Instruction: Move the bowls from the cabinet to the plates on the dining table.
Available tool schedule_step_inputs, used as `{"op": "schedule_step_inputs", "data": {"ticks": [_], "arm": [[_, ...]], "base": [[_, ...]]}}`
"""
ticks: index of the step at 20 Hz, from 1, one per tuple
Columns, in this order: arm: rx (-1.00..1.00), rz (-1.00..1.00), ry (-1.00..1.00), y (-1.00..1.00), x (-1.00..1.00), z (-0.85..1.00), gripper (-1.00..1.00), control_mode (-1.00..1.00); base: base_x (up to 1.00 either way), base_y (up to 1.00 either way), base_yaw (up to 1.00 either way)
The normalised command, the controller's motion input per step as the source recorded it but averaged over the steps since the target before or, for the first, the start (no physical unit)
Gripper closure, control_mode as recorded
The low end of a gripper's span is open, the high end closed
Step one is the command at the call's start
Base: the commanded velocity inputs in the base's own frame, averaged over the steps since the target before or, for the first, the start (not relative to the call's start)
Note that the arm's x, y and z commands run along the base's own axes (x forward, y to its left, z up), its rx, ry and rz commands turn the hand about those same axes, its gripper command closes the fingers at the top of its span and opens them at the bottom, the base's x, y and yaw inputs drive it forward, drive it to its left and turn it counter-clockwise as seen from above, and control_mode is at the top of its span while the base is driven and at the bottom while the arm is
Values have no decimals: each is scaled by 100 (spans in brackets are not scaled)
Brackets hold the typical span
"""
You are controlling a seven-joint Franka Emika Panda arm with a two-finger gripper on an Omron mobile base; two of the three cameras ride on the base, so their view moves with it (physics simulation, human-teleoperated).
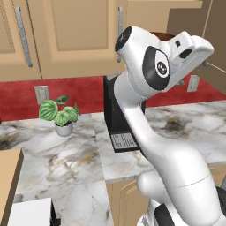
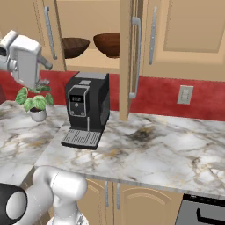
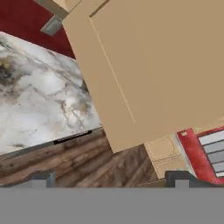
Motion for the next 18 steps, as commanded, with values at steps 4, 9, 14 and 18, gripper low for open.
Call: {"op": "schedule_step_inputs", "data": {"ticks": [4, 9, 14, 18], "arm": [[27, 3, -34, 72, 0, 0, -100, -100], [24, 7, -35, 44, -6, 0, -100, -100], [14, 12, -32, 11, -19, -1, -100, -100], [11, 17, -16, -5, -73, 0, -100, -100]], "base": [[0, 0, 0], [0, 0, 0], [0, 0, 0], [0, 0, 0]]}}
